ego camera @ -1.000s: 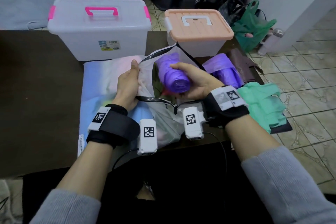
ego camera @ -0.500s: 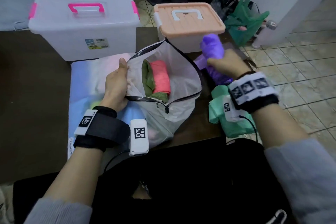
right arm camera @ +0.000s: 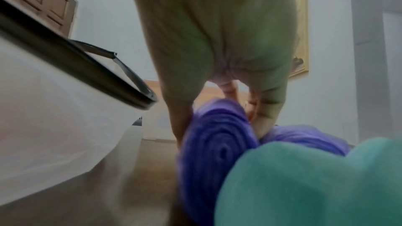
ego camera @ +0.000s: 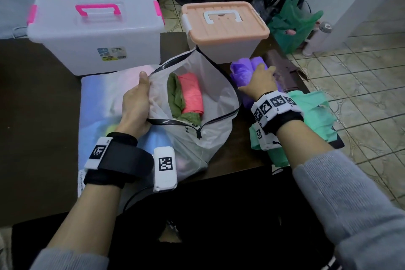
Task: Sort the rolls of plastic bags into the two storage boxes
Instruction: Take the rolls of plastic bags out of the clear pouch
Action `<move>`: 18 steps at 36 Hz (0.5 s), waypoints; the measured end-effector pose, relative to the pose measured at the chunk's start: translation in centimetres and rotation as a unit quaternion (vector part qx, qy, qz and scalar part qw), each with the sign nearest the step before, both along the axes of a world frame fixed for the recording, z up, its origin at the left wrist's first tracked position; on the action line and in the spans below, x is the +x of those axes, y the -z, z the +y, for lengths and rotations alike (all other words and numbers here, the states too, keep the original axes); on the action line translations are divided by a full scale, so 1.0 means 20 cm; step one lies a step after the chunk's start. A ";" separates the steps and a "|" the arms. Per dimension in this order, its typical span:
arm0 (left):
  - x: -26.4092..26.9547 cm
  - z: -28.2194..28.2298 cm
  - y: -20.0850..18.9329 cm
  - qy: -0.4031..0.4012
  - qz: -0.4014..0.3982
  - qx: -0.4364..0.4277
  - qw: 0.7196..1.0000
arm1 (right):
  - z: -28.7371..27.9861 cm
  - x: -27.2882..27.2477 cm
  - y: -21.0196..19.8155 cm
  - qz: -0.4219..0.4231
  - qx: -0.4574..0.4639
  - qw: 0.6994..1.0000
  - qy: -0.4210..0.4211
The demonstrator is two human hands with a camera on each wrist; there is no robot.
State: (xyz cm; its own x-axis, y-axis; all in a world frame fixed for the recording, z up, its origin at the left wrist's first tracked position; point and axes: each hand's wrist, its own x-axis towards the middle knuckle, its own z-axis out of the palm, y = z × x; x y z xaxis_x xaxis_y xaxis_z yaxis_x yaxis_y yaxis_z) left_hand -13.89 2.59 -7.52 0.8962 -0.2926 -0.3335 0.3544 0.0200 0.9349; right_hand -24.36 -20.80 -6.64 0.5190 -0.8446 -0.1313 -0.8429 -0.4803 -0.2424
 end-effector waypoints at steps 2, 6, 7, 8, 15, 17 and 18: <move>0.00 0.00 0.00 -0.001 -0.002 0.003 1.000 | 0.01 -0.01 -0.01 0.048 -0.042 0.998 -0.011; 0.00 0.00 0.00 -0.001 -0.004 -0.005 1.000 | -0.02 -0.04 -0.02 0.129 0.027 0.991 -0.019; 0.00 0.00 0.00 -0.001 -0.003 -0.009 1.000 | -0.03 -0.05 -0.03 0.140 0.057 0.988 -0.022; -0.01 -0.01 0.00 -0.001 -0.001 -0.011 1.000 | -0.05 -0.06 -0.03 0.146 0.080 0.986 -0.023; -0.02 -0.01 -0.02 -0.004 -0.001 -0.016 1.000 | -0.11 -0.14 -0.03 0.094 0.144 0.985 -0.018; -0.03 -0.01 -0.03 -0.003 -0.006 -0.016 1.000 | -0.11 -0.18 -0.06 0.051 0.155 0.986 -0.014; -0.03 -0.01 -0.04 -0.004 -0.009 -0.013 1.000 | -0.12 -0.21 -0.08 0.032 0.160 0.986 -0.015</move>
